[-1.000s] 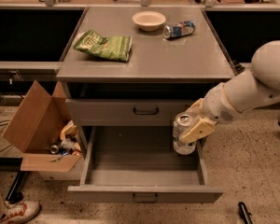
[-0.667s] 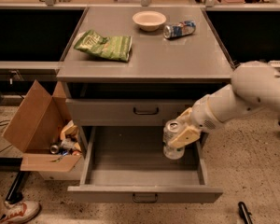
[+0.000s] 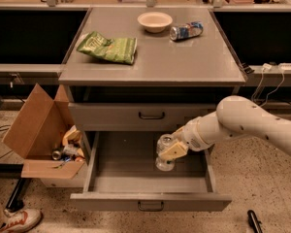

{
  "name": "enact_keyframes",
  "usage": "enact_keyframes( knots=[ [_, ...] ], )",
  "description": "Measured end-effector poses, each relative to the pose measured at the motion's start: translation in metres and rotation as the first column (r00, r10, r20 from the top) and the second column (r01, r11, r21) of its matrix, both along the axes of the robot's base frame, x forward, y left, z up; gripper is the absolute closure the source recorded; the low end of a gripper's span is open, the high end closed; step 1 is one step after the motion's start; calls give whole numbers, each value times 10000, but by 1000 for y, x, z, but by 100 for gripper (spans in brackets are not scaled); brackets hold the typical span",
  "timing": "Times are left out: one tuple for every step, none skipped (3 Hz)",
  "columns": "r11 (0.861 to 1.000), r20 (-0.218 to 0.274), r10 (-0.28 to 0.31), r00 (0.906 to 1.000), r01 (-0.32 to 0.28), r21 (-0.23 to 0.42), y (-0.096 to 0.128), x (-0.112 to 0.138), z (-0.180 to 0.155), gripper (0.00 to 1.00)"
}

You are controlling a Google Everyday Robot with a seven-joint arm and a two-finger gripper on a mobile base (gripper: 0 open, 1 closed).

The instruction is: Place 7up can into middle drawer

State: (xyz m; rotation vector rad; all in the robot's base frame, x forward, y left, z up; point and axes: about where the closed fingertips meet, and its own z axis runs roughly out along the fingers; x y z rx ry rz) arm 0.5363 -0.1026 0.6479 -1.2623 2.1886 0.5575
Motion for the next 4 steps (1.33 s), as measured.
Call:
enact_keyframes(
  knots=[
    [10000, 1, -1, 10000, 1, -1, 0, 0, 0, 100],
    [9996, 277, -154, 9995, 161, -229, -4, 13, -33, 100],
    [9976, 619, -189, 9979, 230, -653, -6, 32, -94, 100],
    [9956, 938, -236, 9953, 319, -879, -11, 47, -149, 100]
  ],
)
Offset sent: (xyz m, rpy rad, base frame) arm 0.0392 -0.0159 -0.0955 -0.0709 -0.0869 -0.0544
